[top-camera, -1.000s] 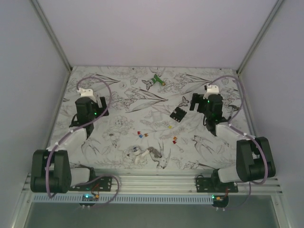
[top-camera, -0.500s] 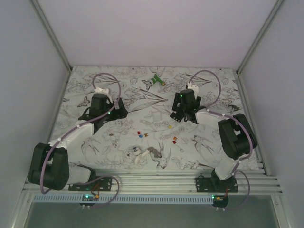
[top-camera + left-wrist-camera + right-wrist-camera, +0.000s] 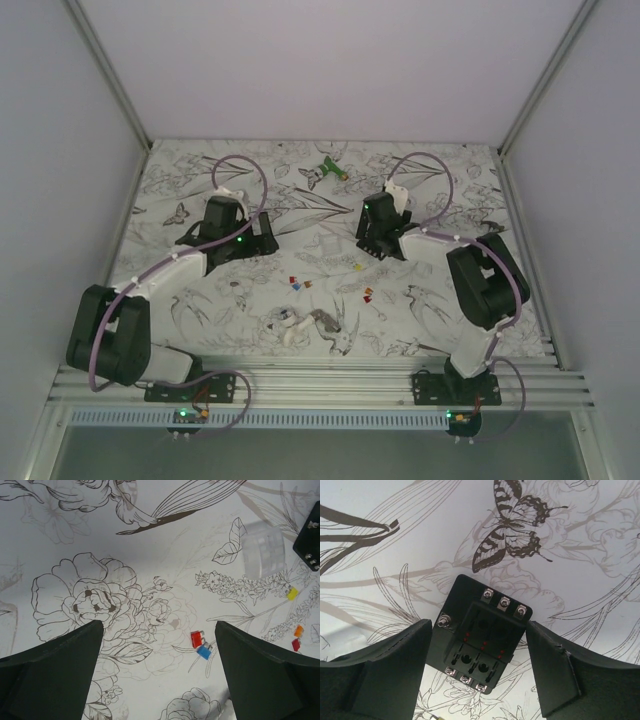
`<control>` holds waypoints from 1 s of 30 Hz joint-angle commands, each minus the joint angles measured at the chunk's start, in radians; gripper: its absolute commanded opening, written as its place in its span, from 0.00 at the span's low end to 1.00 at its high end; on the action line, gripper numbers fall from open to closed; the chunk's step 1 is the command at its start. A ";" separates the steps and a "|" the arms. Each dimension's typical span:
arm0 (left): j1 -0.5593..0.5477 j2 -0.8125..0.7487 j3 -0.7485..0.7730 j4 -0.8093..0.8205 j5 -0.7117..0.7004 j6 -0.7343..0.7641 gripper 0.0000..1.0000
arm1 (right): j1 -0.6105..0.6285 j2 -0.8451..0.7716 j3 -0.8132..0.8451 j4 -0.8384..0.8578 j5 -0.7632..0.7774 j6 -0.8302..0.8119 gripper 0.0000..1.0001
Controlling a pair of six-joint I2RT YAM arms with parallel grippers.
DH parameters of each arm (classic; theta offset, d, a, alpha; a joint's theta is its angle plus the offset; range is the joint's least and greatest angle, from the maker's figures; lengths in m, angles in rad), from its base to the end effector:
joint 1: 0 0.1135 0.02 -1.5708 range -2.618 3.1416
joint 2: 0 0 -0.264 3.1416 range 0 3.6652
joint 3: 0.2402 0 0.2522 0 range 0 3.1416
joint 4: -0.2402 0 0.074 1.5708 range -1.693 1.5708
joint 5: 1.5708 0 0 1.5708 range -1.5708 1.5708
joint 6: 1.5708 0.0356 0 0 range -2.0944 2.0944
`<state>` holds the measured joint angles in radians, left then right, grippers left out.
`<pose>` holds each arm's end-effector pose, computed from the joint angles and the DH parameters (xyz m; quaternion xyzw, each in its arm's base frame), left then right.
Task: Snap on the fuse box
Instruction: Adjust the fuse box base at the center of the board.
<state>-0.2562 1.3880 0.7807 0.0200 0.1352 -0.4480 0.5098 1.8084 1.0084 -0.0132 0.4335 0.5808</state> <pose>0.2874 -0.0803 0.2220 -0.0525 0.8785 -0.2184 0.4217 0.3293 0.1670 0.1589 0.1117 0.9040 0.0165 0.4124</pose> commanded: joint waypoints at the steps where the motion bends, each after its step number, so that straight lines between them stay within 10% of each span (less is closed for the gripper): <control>1: -0.011 0.022 0.031 -0.035 0.033 0.014 1.00 | 0.024 0.008 0.004 -0.005 -0.017 0.025 0.79; 30: -0.019 0.030 0.039 -0.070 0.000 0.009 1.00 | 0.208 0.221 0.230 0.059 -0.275 -0.305 0.54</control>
<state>-0.2687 1.4136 0.7998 -0.0090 0.1482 -0.4480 0.7204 2.0186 1.2301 0.0929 0.1795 0.3672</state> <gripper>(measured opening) 0.998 0.562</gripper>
